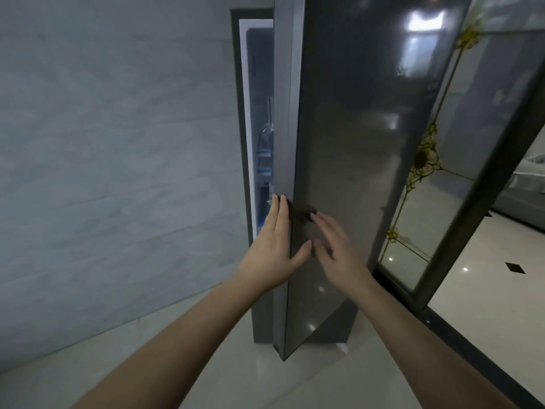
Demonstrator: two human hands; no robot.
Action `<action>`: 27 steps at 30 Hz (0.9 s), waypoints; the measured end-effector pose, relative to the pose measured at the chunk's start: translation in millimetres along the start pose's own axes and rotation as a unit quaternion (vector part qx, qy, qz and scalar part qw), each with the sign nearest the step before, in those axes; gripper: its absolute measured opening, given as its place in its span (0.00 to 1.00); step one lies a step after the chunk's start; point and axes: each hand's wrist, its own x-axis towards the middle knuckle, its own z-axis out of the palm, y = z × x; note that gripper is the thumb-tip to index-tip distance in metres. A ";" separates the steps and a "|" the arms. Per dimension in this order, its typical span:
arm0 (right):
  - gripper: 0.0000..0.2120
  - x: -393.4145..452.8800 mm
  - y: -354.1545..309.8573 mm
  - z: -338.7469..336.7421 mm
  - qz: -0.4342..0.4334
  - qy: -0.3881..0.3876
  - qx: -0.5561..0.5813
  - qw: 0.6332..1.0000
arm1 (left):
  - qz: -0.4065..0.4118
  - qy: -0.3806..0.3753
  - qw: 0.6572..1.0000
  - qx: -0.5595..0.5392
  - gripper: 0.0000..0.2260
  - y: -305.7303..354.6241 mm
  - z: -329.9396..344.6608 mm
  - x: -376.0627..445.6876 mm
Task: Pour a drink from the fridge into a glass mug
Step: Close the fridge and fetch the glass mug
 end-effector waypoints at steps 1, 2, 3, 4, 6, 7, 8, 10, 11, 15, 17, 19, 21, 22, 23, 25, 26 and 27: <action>0.24 10.4 1.4 3.1 0.000 0.000 -0.008 1.000 | 0.001 0.002 1.000 -0.005 0.41 -7.5 -3.3 4.3; 0.24 20.1 3.0 5.5 -0.001 0.000 -0.017 1.000 | 0.009 0.007 1.000 -0.014 0.41 -14.3 -6.6 8.4; 0.24 29.6 4.3 7.3 -0.003 0.002 -0.023 1.000 | 0.025 0.017 0.999 -0.022 0.40 -20.0 -10.3 12.3; 0.24 38.4 5.3 8.4 -0.006 0.004 -0.026 1.000 | 0.045 0.029 0.998 -0.026 0.40 -24.2 -14.2 16.2; 0.24 54.4 6.7 8.5 -0.016 0.017 -0.037 0.999 | 0.080 0.058 0.995 -0.013 0.40 -31.2 -20.5 25.9; 0.24 61.9 7.3 7.6 -0.024 0.026 -0.053 0.998 | 0.086 0.071 0.994 0.000 0.40 -34.8 -22.7 32.1; 0.24 69.4 7.9 6.0 -0.032 0.034 -0.078 0.996 | 0.084 0.079 0.993 0.010 0.39 -37.7 -24.5 38.9; 0.25 85.1 8.9 2.9 -0.051 0.047 -0.136 0.988 | 0.069 0.090 0.993 0.045 0.39 -43.8 -26.9 54.6; 0.26 93.3 10.0 1.7 -0.060 0.051 -0.167 0.983 | 0.066 0.101 0.989 0.081 0.40 -46.4 -27.3 63.1; 0.25 125.9 25.3 -0.5 -0.090 0.050 -0.257 0.961 | 0.040 0.132 0.970 0.200 0.40 -60.1 -19.2 94.8; 0.25 140.9 38.2 -1.4 -0.101 0.056 -0.281 0.953 | 0.014 0.145 0.962 0.231 0.40 -71.6 -12.9 107.6; 0.26 156.1 48.8 -0.9 -0.092 0.062 -0.296 0.949 | 0.017 0.167 0.946 0.276 0.39 -85.2 -7.6 118.6; 0.27 169.2 57.2 2.4 -0.079 0.068 -0.301 0.948 | 0.045 0.178 0.926 0.330 0.36 -98.8 -4.9 128.1; 0.28 174.7 60.8 4.9 -0.079 0.075 -0.303 0.947 | 0.056 0.180 0.917 0.352 0.35 -105.1 -3.3 132.8; 0.29 179.6 64.0 7.8 -0.084 0.084 -0.309 0.943 | 0.059 0.180 0.909 0.371 0.35 -109.5 -1.7 137.8; 0.30 188.0 70.9 14.4 -0.095 0.102 -0.326 0.935 | 0.049 0.174 0.899 0.399 0.34 -112.8 1.4 147.6; 0.31 191.5 74.4 17.8 -0.101 0.112 -0.331 0.932 | 0.043 0.174 0.895 0.408 0.34 -113.8 4.1 151.4; 0.31 195.0 77.8 21.0 -0.106 0.124 -0.335 0.928 | 0.036 0.178 0.891 0.416 0.33 -114.7 7.1 154.3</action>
